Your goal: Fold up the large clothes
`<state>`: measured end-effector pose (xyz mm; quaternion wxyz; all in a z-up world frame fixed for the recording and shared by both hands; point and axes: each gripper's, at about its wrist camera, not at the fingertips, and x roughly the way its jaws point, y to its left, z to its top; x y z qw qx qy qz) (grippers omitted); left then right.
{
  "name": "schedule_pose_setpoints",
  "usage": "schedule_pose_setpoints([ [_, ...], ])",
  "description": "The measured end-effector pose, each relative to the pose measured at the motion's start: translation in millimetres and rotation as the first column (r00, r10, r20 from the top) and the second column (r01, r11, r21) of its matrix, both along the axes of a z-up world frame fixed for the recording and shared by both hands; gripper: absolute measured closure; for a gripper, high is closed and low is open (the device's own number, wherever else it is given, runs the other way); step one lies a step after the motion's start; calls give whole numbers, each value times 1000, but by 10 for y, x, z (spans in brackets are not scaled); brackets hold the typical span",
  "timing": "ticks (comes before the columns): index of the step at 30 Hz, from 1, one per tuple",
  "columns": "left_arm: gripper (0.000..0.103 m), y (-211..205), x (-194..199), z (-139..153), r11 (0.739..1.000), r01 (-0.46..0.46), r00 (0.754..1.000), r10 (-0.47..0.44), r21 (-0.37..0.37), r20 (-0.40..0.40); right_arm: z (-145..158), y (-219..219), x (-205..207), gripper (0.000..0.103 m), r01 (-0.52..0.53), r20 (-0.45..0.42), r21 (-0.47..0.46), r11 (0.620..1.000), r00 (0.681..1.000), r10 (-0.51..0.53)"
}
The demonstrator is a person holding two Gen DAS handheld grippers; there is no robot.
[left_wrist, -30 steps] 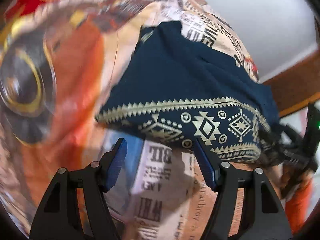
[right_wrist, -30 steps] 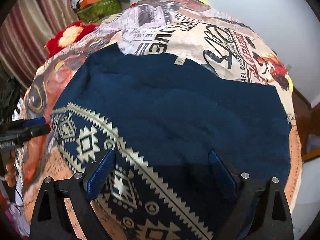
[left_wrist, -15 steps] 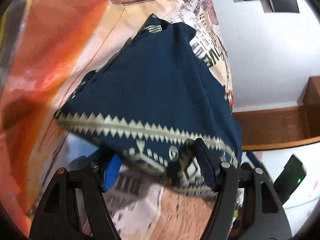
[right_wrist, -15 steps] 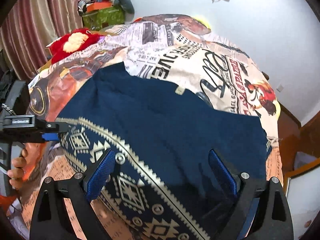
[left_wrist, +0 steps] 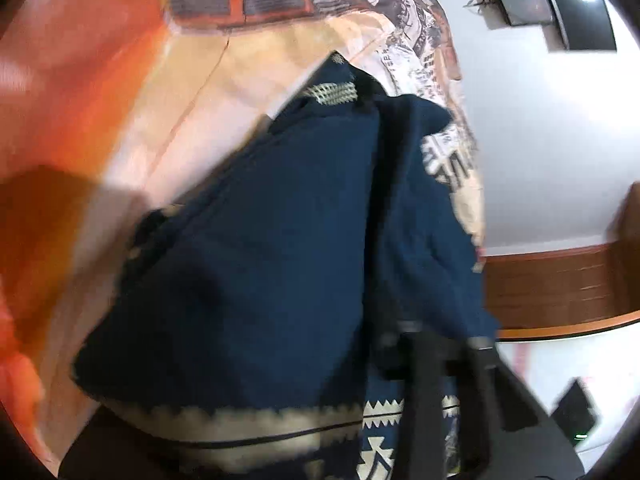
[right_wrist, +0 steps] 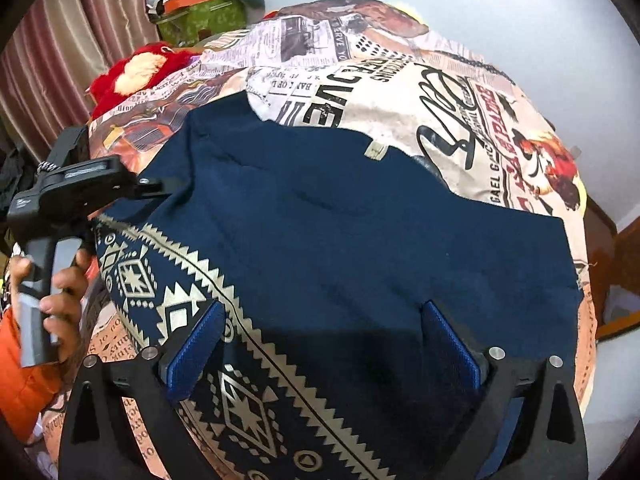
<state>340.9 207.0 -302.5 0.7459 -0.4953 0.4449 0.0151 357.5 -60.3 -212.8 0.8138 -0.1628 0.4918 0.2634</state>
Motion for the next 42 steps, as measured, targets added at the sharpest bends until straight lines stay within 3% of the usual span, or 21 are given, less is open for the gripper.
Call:
schedule_pose_setpoints([
  [3, 89, -38, -52, 174, 995, 10, 999, -13, 97, 35, 16, 12, -14, 4, -9, 4, -6, 1000, 1000, 9],
  [6, 90, -87, -44, 432, 983, 4, 997, -17, 186, 71, 42, 11, -26, 4, -13, 11, -7, 1000, 1000, 13],
  [9, 90, -209, 8, 790, 953, 8, 993, -44, 304, 113, 70, -12, -26, 4, -13, 12, 3, 1000, 1000, 13],
  [12, 91, -469, 59, 1204, 899, 27, 982, -104, 437, 155, 70, -39, -35, 4, -11, 9, 8, 1000, 1000, 11],
  [17, 91, -944, 138, 1743, 818, 57, 955, -213, 573, 209, 23, -177, -47, 4, 8, -15, 4, 1000, 1000, -7],
  [22, 91, -1658, 332, 2143, 744, 102, 906, -344, 660, 248, 185, -614, -140, 4, 56, 11, 24, 998, 998, -57],
  [24, 90, -2043, 404, 2230, 693, 130, 881, -409, 709, 238, 296, -905, -200, 4, 98, 32, 40, 994, 995, -99],
  [28, 90, -2699, 388, 2133, 608, 249, 818, -549, 754, 173, 490, -1524, -304, 4, 211, 58, 76, 974, 975, -216],
  [31, 90, -3084, 333, 1852, 549, 386, 758, -646, 741, 84, 611, -2013, -401, 4, 307, 58, 112, 945, 948, -315],
  [33, 90, -3287, 256, 1604, 493, 489, 703, -711, 719, 10, 666, -2325, -479, 4, 367, 39, 146, 919, 926, -376],
  [37, 89, -3475, 57, 1287, 369, 545, 641, -762, 753, -91, 704, -2687, -579, 4, 436, 15, 178, 882, 895, -446],
  [38, 89, -3464, 29, 1252, 357, 557, 634, -766, 750, -107, 707, -2740, -612, 4, 443, 12, 182, 878, 892, -453],
  [42, 88, -3309, -10, 1271, 378, 597, 614, -783, 708, -99, 728, -2751, -680, 4, 430, 14, 203, 879, 897, -442],
])
